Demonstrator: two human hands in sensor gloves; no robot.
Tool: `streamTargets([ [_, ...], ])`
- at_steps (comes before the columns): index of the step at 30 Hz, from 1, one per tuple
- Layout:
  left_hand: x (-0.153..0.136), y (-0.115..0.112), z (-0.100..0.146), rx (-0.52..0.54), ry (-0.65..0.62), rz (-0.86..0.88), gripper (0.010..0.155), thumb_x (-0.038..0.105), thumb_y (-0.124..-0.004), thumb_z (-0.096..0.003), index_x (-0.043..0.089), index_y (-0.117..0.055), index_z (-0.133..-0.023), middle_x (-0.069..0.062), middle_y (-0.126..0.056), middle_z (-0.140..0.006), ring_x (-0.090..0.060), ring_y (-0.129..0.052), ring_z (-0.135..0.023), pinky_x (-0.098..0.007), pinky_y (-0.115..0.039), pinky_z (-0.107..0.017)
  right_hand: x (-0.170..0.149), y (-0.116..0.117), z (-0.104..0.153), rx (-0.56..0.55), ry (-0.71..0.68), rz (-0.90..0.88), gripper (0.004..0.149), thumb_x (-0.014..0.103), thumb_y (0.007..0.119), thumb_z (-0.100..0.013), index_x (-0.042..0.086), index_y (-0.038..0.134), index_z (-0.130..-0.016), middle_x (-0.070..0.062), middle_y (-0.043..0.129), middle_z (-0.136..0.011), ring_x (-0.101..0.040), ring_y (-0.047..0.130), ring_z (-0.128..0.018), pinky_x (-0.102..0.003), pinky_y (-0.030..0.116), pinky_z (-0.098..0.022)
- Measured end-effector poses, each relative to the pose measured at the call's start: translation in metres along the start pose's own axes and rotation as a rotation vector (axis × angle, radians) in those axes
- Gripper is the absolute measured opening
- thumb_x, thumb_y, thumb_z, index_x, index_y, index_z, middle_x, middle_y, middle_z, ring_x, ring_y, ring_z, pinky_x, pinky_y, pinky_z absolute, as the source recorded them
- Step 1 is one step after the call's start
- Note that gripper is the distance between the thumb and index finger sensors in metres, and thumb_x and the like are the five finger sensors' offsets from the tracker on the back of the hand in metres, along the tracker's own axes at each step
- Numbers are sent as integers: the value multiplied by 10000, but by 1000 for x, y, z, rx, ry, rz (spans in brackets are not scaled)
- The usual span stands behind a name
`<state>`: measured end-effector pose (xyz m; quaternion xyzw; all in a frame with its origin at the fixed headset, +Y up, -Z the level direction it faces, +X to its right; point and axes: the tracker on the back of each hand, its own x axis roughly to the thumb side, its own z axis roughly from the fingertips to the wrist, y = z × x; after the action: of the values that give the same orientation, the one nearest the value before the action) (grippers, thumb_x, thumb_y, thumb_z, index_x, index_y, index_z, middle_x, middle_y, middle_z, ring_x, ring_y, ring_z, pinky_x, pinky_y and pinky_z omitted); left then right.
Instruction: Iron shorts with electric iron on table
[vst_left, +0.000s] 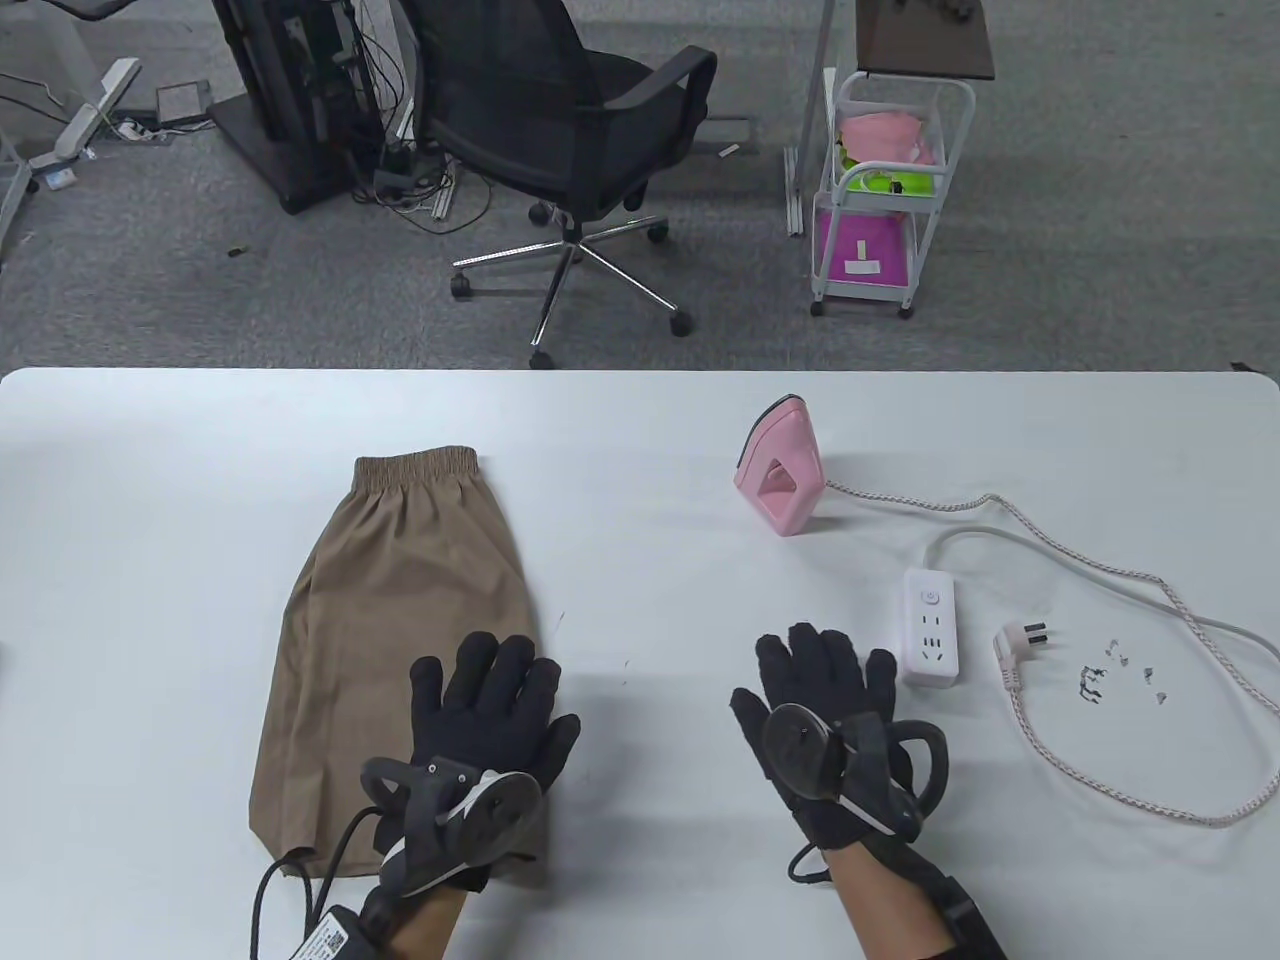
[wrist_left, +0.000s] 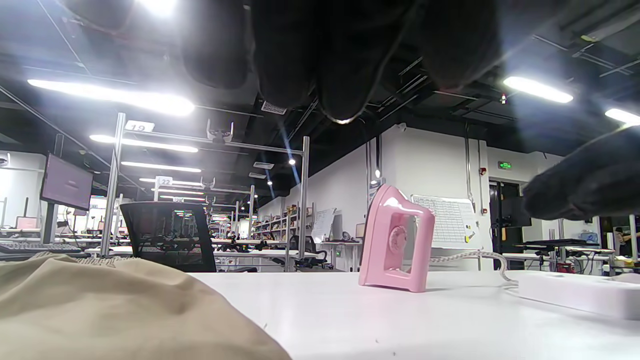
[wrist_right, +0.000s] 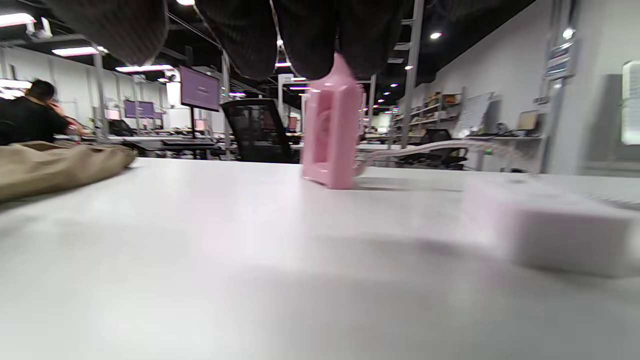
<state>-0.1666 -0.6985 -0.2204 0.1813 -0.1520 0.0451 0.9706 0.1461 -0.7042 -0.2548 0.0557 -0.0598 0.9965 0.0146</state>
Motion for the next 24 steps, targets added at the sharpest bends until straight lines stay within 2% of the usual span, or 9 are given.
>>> streamTargets([
  [10, -3, -1, 0, -2, 10, 18, 583, 597, -668, -544, 281, -712, -1033, -36, -660, -1155, -406, -635, -1094, -727, -448, -740, -91, -13, -13, 54, 242, 84, 618, 627, 666, -609, 284, 610, -1119, -88, 624, -1132, -376, 667, -1043, -678, 514, -721],
  [18, -9, -3, 0, -11, 35, 33, 583, 596, -669, -545, 280, -714, -1032, -36, -664, -1153, -406, -642, -1090, -726, -453, -739, -153, 5, -30, 175, 475, 110, 618, 567, 709, -617, 294, 543, -1146, -88, 610, -1128, -360, 717, -1001, -653, 541, -724],
  [24, -13, -6, -2, -25, 52, 43, 584, 595, -669, -545, 277, -713, -1033, -40, -665, -1153, -408, -643, -1089, -726, -453, -739, -178, 25, -41, 275, 552, 146, 716, 627, 747, -589, 321, 466, -1172, -65, 605, -1116, -312, 825, -899, -602, 638, -694],
])
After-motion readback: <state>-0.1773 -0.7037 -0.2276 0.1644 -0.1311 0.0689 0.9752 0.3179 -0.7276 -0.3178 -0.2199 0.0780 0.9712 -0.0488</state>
